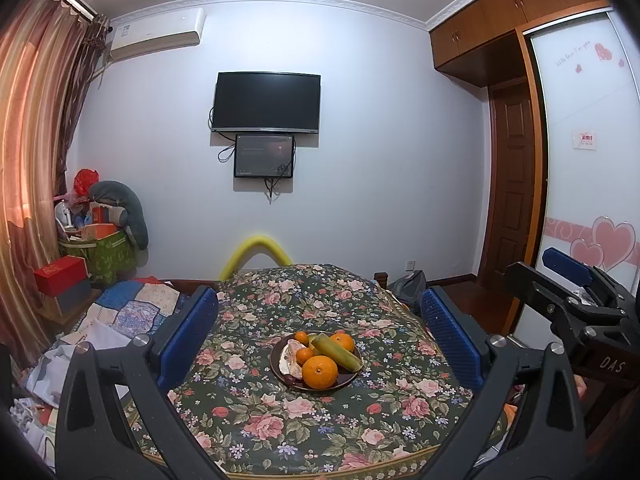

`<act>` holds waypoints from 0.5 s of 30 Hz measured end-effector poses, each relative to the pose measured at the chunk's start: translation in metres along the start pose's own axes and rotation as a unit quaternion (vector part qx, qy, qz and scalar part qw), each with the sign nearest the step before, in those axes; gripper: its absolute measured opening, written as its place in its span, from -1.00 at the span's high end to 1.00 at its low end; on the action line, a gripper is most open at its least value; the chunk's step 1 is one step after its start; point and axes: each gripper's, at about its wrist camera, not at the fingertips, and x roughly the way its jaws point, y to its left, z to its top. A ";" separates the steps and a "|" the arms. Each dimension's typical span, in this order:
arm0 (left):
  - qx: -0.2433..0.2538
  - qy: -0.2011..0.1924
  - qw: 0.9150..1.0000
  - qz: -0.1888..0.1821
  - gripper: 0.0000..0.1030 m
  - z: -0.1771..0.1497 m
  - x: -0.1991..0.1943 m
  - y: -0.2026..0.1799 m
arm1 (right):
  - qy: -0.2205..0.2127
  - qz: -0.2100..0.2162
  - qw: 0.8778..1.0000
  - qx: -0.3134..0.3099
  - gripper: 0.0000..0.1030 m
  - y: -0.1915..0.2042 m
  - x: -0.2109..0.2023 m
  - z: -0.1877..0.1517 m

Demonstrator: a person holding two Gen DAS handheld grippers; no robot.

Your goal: Organize fruits

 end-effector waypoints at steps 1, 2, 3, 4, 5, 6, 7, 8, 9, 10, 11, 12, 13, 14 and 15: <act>-0.001 0.000 1.000 0.000 -1.00 0.000 0.000 0.000 | 0.000 0.000 1.000 0.000 -1.00 0.000 0.000 0.000; -0.001 0.000 1.000 0.000 -1.00 0.000 0.000 0.000 | -0.001 0.000 1.000 0.000 -1.00 0.000 0.000 0.001; 0.000 0.000 1.000 -0.001 -1.00 0.000 0.000 0.000 | -0.001 0.000 1.000 0.000 -1.00 0.000 -0.001 0.001; -0.001 0.000 1.000 -0.001 -1.00 0.000 0.000 0.000 | -0.001 0.000 1.000 0.000 -1.00 0.000 -0.001 0.001; 0.000 0.000 1.000 0.000 -1.00 0.000 0.000 0.000 | -0.001 0.000 1.000 0.000 -1.00 0.000 -0.001 0.000; 0.000 0.000 1.000 -0.001 -1.00 0.000 0.000 0.000 | -0.001 0.000 1.000 0.000 -1.00 0.000 -0.001 0.000; 0.000 0.000 1.000 -0.001 -1.00 0.000 0.000 0.000 | -0.001 0.001 1.000 0.000 -1.00 0.000 -0.002 0.000; 0.000 0.000 1.000 -0.001 -1.00 0.000 0.000 0.000 | -0.002 0.000 1.000 0.000 -1.00 0.000 -0.002 0.000; 0.000 0.000 1.000 -0.001 -1.00 0.000 0.000 0.000 | -0.002 0.000 1.000 0.000 -1.00 0.000 -0.001 0.000; 0.000 0.000 1.000 0.000 -1.00 0.000 0.000 0.000 | -0.002 0.001 1.000 0.000 -1.00 0.000 -0.002 0.000; 0.000 0.001 1.000 0.000 -1.00 0.000 0.001 0.000 | -0.002 0.000 1.000 0.000 -1.00 0.000 -0.001 0.000; 0.000 0.002 1.000 0.000 -1.00 0.001 0.001 0.000 | -0.001 0.000 1.000 0.000 -1.00 0.000 -0.001 0.000; -0.001 0.002 1.000 -0.001 -1.00 0.001 0.001 0.000 | -0.002 0.000 1.000 0.000 -1.00 0.000 -0.001 0.000; -0.001 0.002 1.000 -0.001 -1.00 0.002 0.001 0.000 | -0.001 0.000 1.000 0.000 -1.00 0.000 -0.001 0.000; -0.002 0.003 1.000 -0.001 -1.00 0.002 0.001 0.000 | -0.001 0.001 1.000 0.001 -1.00 0.000 -0.002 0.000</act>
